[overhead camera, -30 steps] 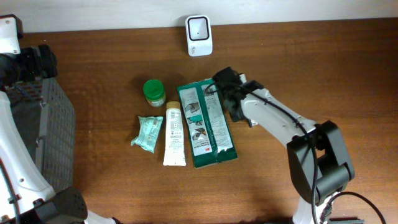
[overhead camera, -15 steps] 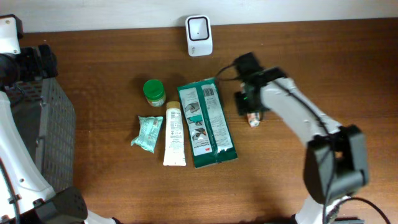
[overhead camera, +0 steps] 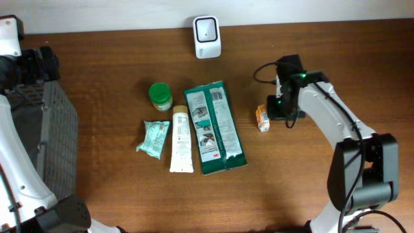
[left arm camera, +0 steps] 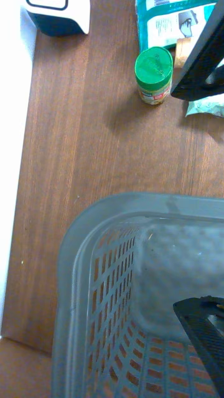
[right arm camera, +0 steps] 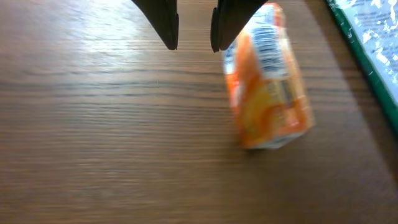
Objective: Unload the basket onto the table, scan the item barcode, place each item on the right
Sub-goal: 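Grasp the orange package with the right gripper and lift it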
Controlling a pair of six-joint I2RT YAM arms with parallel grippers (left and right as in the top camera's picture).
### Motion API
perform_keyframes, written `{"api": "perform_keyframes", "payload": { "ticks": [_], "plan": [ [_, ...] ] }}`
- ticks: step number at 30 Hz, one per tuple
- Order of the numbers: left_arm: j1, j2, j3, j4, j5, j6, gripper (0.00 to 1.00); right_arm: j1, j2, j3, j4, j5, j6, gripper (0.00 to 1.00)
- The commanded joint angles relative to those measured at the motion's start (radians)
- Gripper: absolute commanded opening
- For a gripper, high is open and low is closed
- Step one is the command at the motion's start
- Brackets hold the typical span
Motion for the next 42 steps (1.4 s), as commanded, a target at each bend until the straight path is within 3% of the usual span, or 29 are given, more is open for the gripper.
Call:
{"api": "perform_keyframes", "payload": {
  "ticks": [1,11,13,19,28,39,40,42],
  "plan": [
    [0.005,0.002,-0.002,0.002,0.011,-0.009,0.99,0.059,0.016,-0.025,0.029,-0.024,-0.05,0.17],
    [0.005,0.002,-0.002,0.002,0.011,-0.009,0.99,0.185,0.027,-0.022,0.111,-0.115,-0.11,0.17],
    [0.005,0.002,-0.002,0.002,0.011,-0.009,0.99,0.17,0.018,0.006,0.079,-0.113,-0.068,0.26],
    [0.005,0.002,-0.002,0.002,0.011,-0.009,0.99,0.077,-0.035,0.063,-0.047,-0.156,0.048,0.39],
    [0.005,0.002,-0.002,0.002,0.011,-0.009,0.99,0.04,0.043,-0.004,-0.014,-0.308,0.072,0.39],
    [0.005,0.002,-0.002,0.002,0.011,-0.009,0.99,0.04,0.17,-0.018,0.018,-0.312,0.093,0.38],
    [0.005,0.002,-0.002,0.002,0.011,-0.009,0.99,0.04,0.179,-0.018,0.019,-0.312,0.093,0.37],
    [0.005,0.002,-0.002,0.002,0.01,-0.009,0.99,0.04,0.201,-0.018,0.034,-0.312,0.092,0.24]
  ]
}}
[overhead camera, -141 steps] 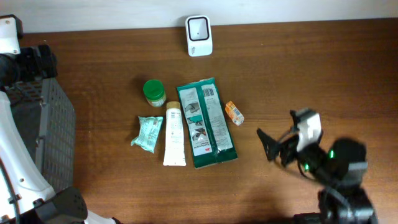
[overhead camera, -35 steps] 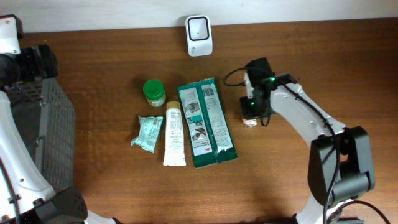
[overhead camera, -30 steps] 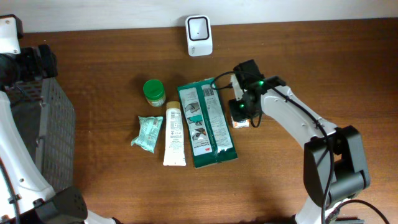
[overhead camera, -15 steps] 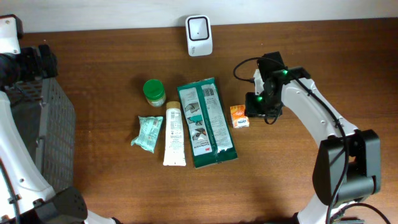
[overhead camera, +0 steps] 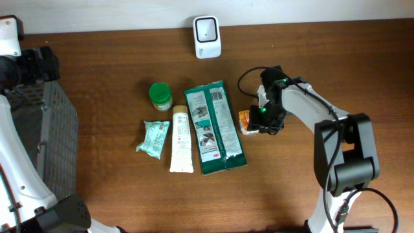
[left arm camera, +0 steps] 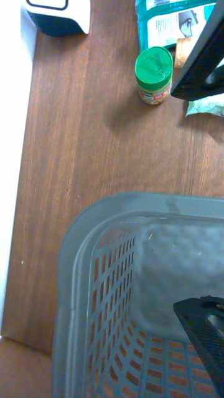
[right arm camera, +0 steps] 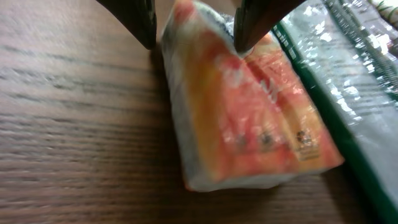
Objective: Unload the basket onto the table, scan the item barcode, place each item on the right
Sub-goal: 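Grasp the orange package with the right gripper and lift it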
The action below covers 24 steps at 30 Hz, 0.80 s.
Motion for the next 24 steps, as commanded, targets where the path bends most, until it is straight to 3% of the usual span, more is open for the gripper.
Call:
{"api": "perform_keyframes", "payload": {
  "ticks": [1,5,10,17,21,24],
  "plan": [
    [0.005,0.002,-0.002,0.002,0.011,-0.009,0.99,0.005,0.043,-0.01,0.021,-0.01,0.007,0.18],
    [0.005,0.002,-0.002,0.002,0.01,-0.009,0.99,-0.001,0.022,0.003,0.006,-0.01,-0.019,0.06],
    [0.005,0.002,-0.002,0.002,0.011,-0.009,0.99,-0.019,-0.037,0.098,-0.131,-0.067,-0.166,0.04],
    [0.005,0.002,-0.002,0.002,0.011,-0.009,0.99,-0.1,-0.151,0.153,-0.199,-0.708,-0.442,0.04],
    [0.005,0.002,-0.002,0.002,0.011,-0.009,0.99,-0.139,-0.161,0.153,-0.294,-0.94,-0.579,0.04],
    [0.005,0.002,-0.002,0.002,0.011,-0.009,0.99,-0.16,-0.162,0.154,-0.381,-1.001,-0.658,0.04]
  ]
}}
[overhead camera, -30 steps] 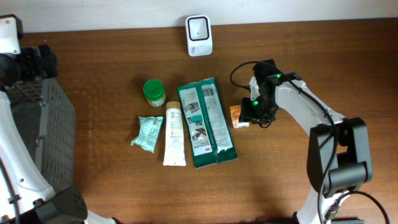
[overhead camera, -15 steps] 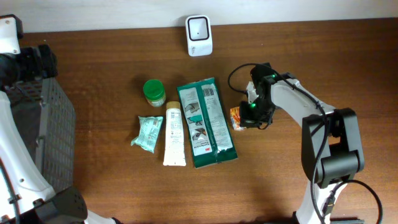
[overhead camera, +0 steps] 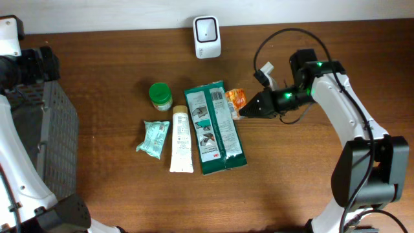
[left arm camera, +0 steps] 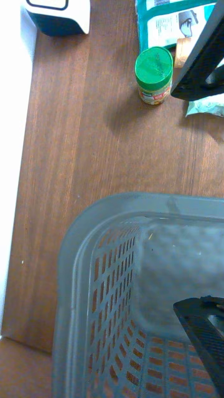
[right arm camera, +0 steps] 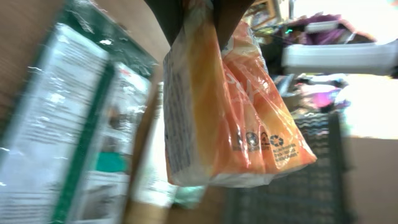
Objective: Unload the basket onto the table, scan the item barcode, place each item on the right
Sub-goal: 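Grasp the orange package with the right gripper and lift it, then hold the orange package in front of the white scanner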
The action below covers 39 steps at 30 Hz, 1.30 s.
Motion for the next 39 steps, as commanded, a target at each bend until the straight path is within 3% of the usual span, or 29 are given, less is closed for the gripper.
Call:
{"api": "perform_keyframes", "payload": {
  "ticks": [1,12,18,20,22,24,27,34,39],
  "plan": [
    [0.005,0.002,-0.002,0.002,0.011,-0.009,0.99,-0.024,-0.013,0.014,-0.086,-0.216,-0.177,0.04],
    [0.005,0.002,-0.002,0.002,0.011,-0.009,0.99,-0.053,-0.052,0.081,-0.417,-0.246,-0.465,0.04],
    [0.005,0.002,-0.002,0.002,0.011,-0.009,0.99,-0.053,-0.067,0.08,-0.378,-0.227,-0.463,0.04],
    [0.005,0.002,-0.002,0.002,0.011,-0.009,0.99,-0.045,-0.067,0.08,-0.284,-0.183,-0.37,0.04],
    [0.005,0.002,-0.002,0.002,0.011,-0.009,0.99,-0.026,-0.067,0.08,-0.137,-0.055,-0.145,0.04],
    [0.005,0.002,-0.002,0.002,0.011,-0.009,0.99,0.027,-0.067,0.081,0.068,0.268,0.19,0.04],
    [0.005,0.002,-0.002,0.002,0.011,-0.009,0.99,0.146,-0.061,0.138,0.202,0.701,0.402,0.04],
    [0.005,0.002,-0.002,0.002,0.011,-0.009,0.99,0.348,0.116,0.526,0.227,1.259,0.396,0.04],
    [0.005,0.002,-0.002,0.002,0.011,-0.009,0.99,0.41,0.297,0.662,0.484,1.59,0.166,0.04]
  ]
}}
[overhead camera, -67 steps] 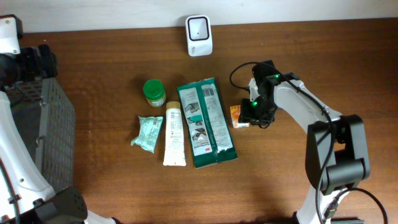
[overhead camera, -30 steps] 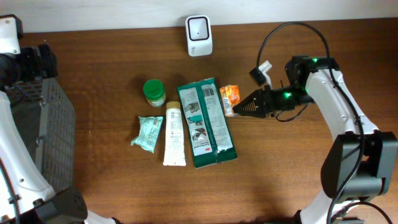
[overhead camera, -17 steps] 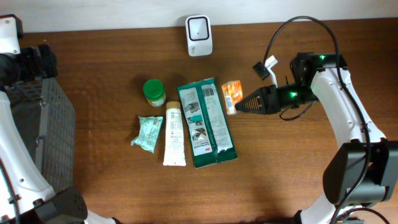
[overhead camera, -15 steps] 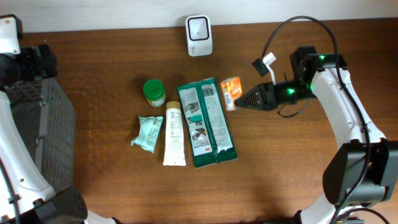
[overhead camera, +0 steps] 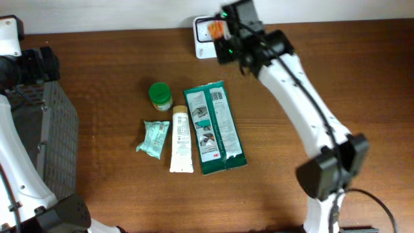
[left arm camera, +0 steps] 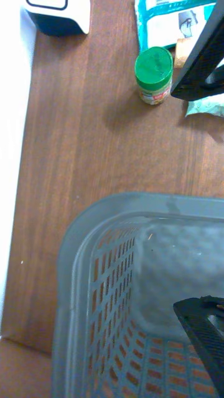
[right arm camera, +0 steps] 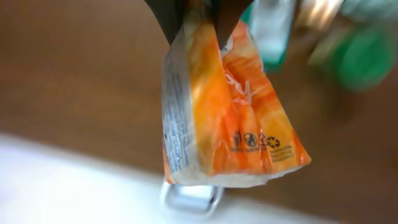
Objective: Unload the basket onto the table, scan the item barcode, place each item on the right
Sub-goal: 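Hold the orange package in front of the white scanner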
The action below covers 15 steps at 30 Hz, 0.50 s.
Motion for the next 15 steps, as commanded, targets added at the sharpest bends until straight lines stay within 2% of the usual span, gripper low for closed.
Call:
{"api": "perform_keyframes", "payload": {
  "ticks": [1,5,8,11,15],
  "plan": [
    [0.005,0.0,-0.002,0.002,0.01,-0.009,0.99,0.03,0.134,0.031,0.179,0.345,-0.215,0.04],
    [0.005,0.0,-0.002,0.002,0.011,-0.009,0.99,0.046,0.233,0.031,0.418,0.462,-0.379,0.04],
    [0.005,0.0,-0.002,0.002,0.011,-0.009,0.99,0.046,0.325,0.031,0.599,0.463,-0.575,0.04],
    [0.005,0.0,-0.002,0.002,0.011,-0.009,0.99,0.047,0.383,0.031,0.692,0.462,-0.69,0.04],
    [0.005,0.0,-0.002,0.002,0.011,-0.009,0.99,0.049,0.417,0.031,0.73,0.45,-0.733,0.04]
  ]
}}
